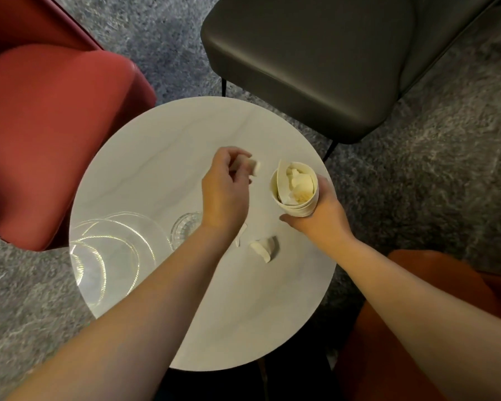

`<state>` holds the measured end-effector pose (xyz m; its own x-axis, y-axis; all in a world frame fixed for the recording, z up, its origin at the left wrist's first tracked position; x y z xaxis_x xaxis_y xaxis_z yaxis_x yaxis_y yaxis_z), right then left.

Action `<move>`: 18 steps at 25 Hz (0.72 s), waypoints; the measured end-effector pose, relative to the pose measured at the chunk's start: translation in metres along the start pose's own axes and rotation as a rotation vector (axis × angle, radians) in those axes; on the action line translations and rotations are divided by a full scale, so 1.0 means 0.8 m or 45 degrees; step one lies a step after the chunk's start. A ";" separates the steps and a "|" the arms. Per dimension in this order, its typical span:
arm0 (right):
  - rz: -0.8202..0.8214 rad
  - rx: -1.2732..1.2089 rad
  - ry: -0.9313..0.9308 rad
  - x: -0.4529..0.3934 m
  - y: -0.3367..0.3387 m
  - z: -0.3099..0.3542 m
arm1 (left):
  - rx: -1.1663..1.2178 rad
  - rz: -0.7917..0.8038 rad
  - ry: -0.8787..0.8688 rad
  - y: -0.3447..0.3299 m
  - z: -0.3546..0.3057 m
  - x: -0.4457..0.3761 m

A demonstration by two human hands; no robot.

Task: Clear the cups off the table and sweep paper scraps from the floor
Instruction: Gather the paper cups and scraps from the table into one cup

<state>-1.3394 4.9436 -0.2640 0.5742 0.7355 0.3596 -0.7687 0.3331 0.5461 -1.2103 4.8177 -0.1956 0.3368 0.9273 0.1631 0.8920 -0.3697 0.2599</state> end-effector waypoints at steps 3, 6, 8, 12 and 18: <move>0.045 -0.063 -0.014 -0.002 -0.008 -0.005 | -0.110 0.201 -0.138 -0.010 -0.041 0.019; 0.061 -0.052 -0.006 0.001 -0.011 -0.004 | -0.173 0.441 -0.031 -0.012 -0.039 0.017; 0.008 -0.024 0.020 0.006 -0.007 -0.002 | -0.088 0.328 0.030 0.001 -0.025 0.007; 0.005 -0.006 0.015 0.019 0.002 -0.005 | -0.577 0.289 0.109 0.037 0.039 -0.009; -0.020 0.012 -0.047 0.034 0.005 -0.016 | -1.482 0.668 -0.074 0.026 0.123 0.006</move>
<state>-1.3307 4.9726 -0.2618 0.5963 0.7080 0.3784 -0.7569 0.3390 0.5587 -1.1608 4.8202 -0.2835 0.6061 0.6454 0.4648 -0.1305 -0.4958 0.8586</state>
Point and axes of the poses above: each hand's wrist, its own x-axis away from the middle knuckle, its own y-axis out of the back of the hand, z = x × y, the point moved 1 cm from there along -x, towards the middle knuckle, and after that the axes turned 7 degrees about x, right-handed, at the moved point
